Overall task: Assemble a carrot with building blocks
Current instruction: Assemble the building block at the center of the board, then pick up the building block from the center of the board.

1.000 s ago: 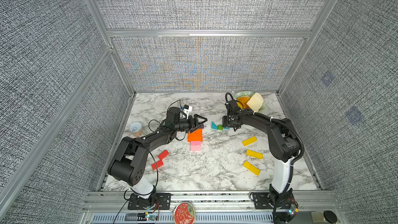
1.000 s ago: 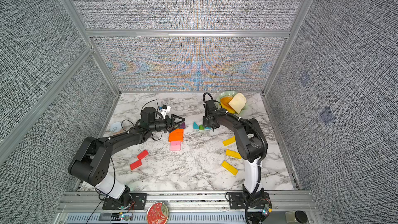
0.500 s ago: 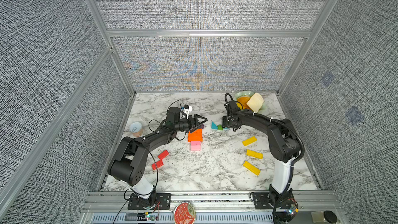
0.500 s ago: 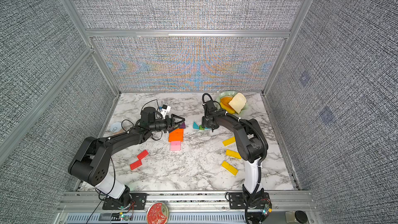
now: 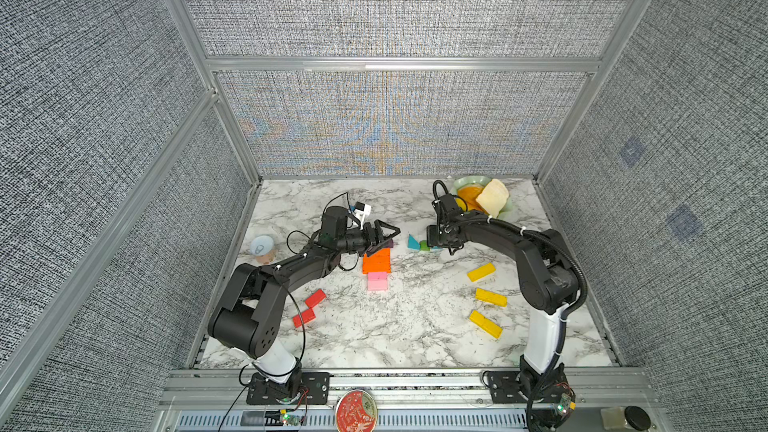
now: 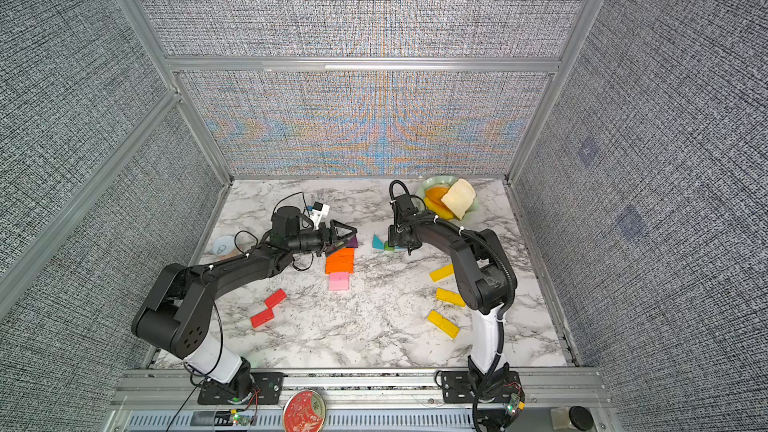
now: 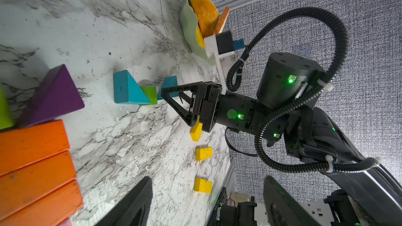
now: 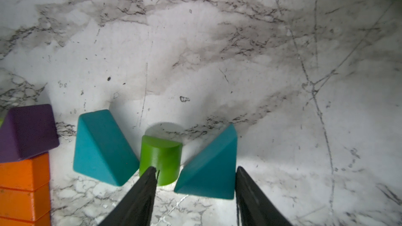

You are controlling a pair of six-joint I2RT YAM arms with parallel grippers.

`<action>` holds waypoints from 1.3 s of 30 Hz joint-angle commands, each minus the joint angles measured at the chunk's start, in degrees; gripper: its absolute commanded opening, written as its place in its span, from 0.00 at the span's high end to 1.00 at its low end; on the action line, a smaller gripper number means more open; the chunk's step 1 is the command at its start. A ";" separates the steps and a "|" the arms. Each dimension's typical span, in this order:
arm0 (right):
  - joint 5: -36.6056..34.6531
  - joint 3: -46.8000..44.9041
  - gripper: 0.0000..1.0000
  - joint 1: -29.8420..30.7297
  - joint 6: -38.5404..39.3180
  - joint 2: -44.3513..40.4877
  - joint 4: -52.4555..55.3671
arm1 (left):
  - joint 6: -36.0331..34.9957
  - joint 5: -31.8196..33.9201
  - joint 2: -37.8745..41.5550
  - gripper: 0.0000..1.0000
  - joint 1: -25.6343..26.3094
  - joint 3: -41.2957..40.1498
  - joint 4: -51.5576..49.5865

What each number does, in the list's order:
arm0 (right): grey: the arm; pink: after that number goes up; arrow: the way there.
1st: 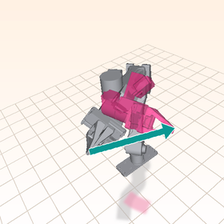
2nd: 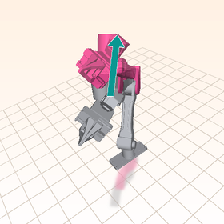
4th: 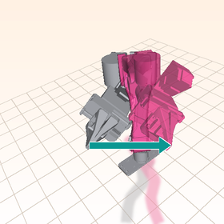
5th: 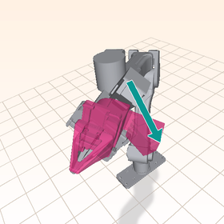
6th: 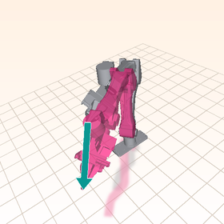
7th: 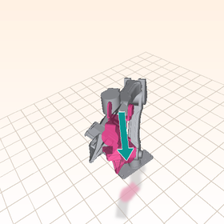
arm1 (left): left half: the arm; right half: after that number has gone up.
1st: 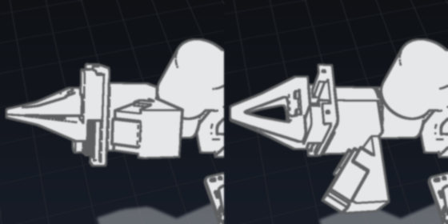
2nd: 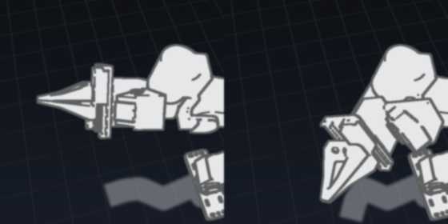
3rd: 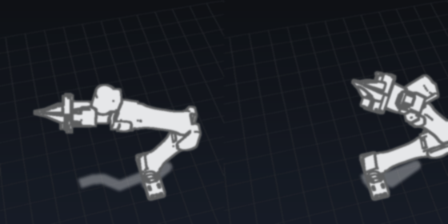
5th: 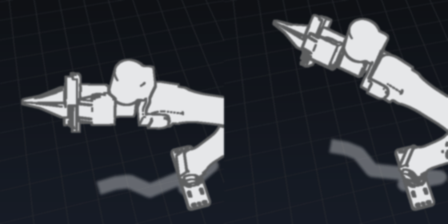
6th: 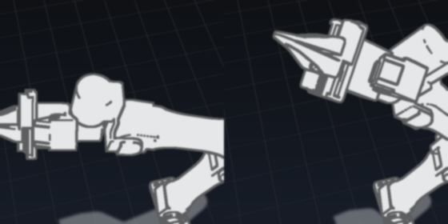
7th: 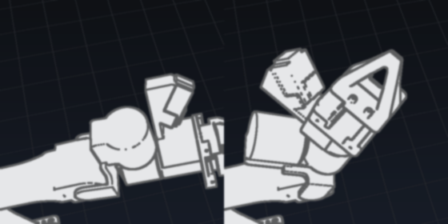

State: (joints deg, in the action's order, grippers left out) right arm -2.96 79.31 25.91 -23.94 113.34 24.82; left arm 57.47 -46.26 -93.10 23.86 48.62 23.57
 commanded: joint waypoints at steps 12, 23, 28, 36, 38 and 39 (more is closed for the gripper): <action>-0.12 -0.55 0.40 0.28 -1.02 -1.14 -0.21 | -0.08 -0.59 -0.19 0.19 0.12 0.55 0.77; 0.85 -0.56 0.40 0.28 -1.12 -0.95 -0.82 | -0.12 -0.59 -0.30 0.19 0.14 0.57 0.77; 0.28 -0.38 0.39 0.28 -1.09 -0.81 -0.36 | -0.09 -0.58 -0.38 0.19 0.07 0.52 0.79; -7.14 -4.10 0.36 0.13 -0.67 -9.41 1.97 | -0.09 -0.76 -0.38 0.19 0.18 0.65 0.69; -10.49 -7.21 0.34 -0.14 -1.02 -13.65 2.93 | -0.10 -0.67 -0.18 0.19 0.15 0.67 0.61; -12.17 -9.30 0.33 -0.40 -1.65 -16.09 3.21 | -0.15 -0.67 -0.15 0.19 0.18 0.63 0.67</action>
State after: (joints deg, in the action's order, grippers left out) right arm -9.04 72.53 25.89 -24.36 100.73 25.02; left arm 57.47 -46.46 -93.25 23.97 48.64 23.53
